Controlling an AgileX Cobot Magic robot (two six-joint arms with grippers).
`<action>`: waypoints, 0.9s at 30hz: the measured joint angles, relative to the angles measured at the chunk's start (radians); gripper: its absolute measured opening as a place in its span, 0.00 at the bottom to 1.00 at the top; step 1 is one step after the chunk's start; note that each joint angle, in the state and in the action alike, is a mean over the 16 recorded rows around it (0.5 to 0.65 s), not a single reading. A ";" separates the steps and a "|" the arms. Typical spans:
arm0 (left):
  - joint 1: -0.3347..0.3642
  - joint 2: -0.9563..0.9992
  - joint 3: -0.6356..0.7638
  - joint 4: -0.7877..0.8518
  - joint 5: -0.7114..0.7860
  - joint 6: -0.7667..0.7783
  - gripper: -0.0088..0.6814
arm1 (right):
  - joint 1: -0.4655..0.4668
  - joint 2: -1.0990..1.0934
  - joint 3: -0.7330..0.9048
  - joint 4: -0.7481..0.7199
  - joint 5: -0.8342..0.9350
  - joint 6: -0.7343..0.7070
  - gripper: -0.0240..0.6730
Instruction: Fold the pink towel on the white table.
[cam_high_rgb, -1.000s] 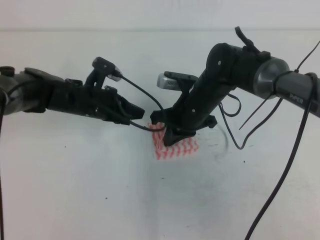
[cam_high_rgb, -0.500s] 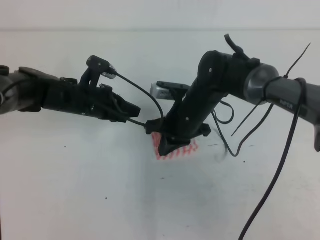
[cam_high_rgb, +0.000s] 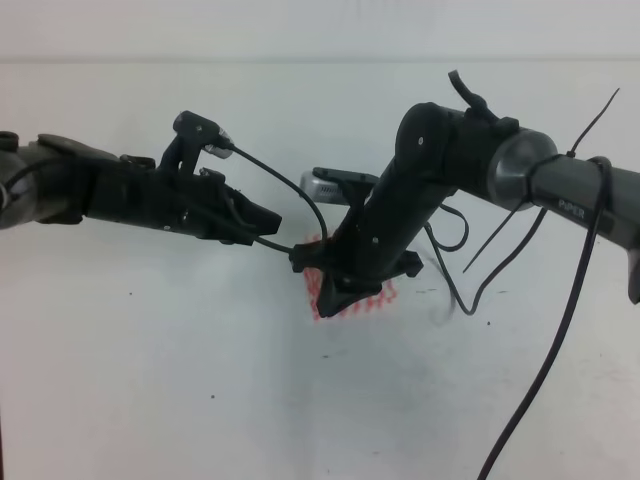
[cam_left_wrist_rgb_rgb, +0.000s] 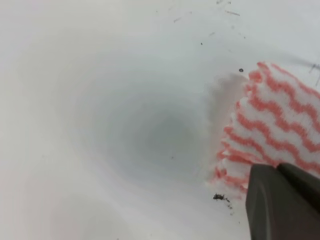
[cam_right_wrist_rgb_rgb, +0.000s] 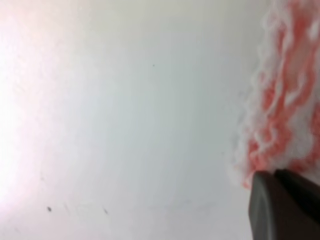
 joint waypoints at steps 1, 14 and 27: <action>0.000 0.001 0.000 0.001 0.000 0.000 0.00 | 0.000 0.002 0.000 0.000 0.001 0.000 0.02; 0.000 -0.007 -0.006 -0.006 0.008 0.000 0.01 | -0.002 -0.012 -0.002 -0.025 -0.012 0.008 0.02; -0.014 -0.041 -0.018 -0.043 0.058 0.004 0.01 | -0.050 -0.060 -0.003 -0.128 -0.024 0.060 0.01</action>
